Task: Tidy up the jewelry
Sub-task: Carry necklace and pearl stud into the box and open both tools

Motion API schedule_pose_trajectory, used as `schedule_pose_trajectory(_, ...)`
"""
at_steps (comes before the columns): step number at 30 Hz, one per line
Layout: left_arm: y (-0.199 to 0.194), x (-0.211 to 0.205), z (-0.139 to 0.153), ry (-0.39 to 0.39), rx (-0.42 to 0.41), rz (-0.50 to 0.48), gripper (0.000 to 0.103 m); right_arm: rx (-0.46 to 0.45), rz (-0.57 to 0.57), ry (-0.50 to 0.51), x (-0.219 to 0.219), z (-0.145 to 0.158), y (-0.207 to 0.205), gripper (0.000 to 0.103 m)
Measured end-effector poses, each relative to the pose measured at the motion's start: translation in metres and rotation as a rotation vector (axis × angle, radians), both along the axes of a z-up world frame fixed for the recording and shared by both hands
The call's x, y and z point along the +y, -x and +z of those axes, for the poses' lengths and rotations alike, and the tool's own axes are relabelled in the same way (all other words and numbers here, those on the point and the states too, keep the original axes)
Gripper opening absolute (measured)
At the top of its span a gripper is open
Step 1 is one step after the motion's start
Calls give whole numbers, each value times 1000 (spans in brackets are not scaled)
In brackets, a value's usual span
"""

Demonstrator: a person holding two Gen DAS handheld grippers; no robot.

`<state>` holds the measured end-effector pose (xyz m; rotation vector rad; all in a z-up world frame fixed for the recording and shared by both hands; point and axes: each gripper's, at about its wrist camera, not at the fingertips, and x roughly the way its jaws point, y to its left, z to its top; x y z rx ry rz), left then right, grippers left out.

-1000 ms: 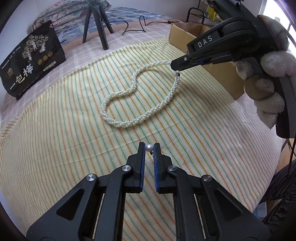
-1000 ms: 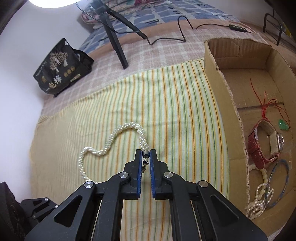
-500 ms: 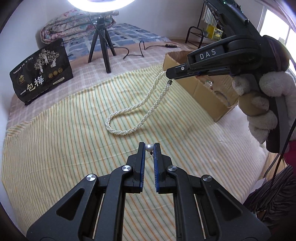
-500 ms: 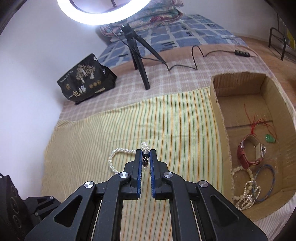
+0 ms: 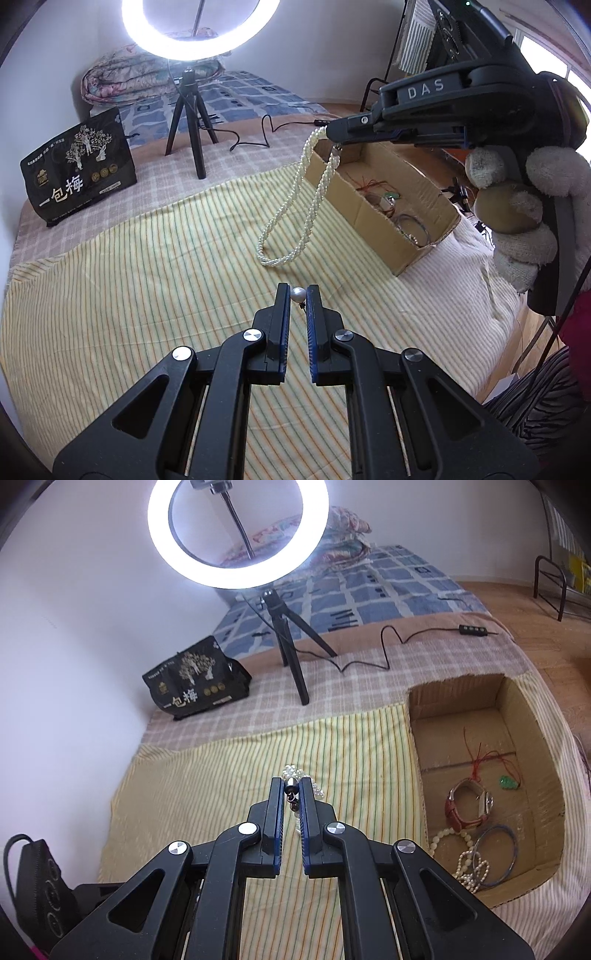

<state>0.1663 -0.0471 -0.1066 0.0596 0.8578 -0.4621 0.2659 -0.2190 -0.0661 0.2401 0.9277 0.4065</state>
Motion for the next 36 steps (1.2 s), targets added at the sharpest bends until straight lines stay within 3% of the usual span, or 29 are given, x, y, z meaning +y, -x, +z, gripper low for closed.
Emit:
schedule_pose_trajectory(20, -13, -50, 32, 67, -72, -52, 6, -165, -133, -27, -70, 66, 3, 6)
schedule_pose_trajectory(36, -46, -118, 29, 78, -72, -128, 6, -159, -270, 8, -146, 60, 0, 6)
